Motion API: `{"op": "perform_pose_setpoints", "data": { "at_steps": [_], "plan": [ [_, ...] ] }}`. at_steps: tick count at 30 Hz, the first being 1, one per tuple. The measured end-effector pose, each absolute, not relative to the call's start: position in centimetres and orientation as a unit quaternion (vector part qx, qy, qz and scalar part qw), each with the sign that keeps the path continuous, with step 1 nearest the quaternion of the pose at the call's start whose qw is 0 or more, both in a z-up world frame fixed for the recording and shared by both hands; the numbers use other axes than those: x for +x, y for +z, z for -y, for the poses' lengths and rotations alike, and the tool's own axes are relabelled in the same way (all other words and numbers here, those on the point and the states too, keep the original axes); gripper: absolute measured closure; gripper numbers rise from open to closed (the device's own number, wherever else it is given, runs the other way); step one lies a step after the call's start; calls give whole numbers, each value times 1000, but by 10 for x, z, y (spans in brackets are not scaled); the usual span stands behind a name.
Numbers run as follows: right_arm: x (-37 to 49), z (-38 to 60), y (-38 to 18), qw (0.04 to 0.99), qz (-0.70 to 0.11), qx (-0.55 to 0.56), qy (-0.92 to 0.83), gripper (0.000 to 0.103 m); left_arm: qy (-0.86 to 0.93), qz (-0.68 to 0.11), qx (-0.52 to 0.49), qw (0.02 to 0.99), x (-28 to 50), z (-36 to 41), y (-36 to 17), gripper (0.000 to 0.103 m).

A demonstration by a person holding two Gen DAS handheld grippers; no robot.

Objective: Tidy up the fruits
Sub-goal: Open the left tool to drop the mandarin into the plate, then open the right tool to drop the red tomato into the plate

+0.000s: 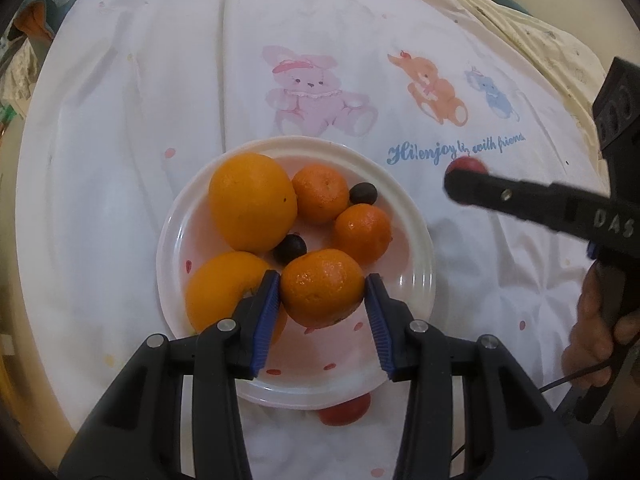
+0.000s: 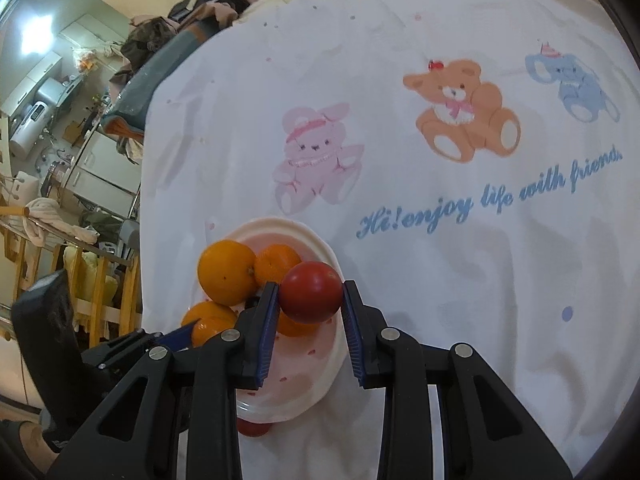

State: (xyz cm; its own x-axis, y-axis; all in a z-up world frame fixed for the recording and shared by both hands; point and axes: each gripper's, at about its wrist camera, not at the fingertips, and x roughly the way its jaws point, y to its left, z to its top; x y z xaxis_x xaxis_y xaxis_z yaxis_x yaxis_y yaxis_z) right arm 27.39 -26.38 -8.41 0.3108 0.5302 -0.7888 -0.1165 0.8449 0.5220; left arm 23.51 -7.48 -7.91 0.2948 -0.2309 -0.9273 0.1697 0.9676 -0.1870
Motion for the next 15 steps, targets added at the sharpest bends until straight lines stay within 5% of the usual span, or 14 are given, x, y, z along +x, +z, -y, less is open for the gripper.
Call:
{"op": "perform_pose_setpoints", "data": {
  "at_steps": [9,15],
  "plan": [
    [271,254,-92,774,-563,186,221,70,-128,-588,-27,799,237,76,-80,63],
    [271,254,-85,780,-551,191,226,70,-137,-585,-40,798,236,75,-76,44]
  ]
}}
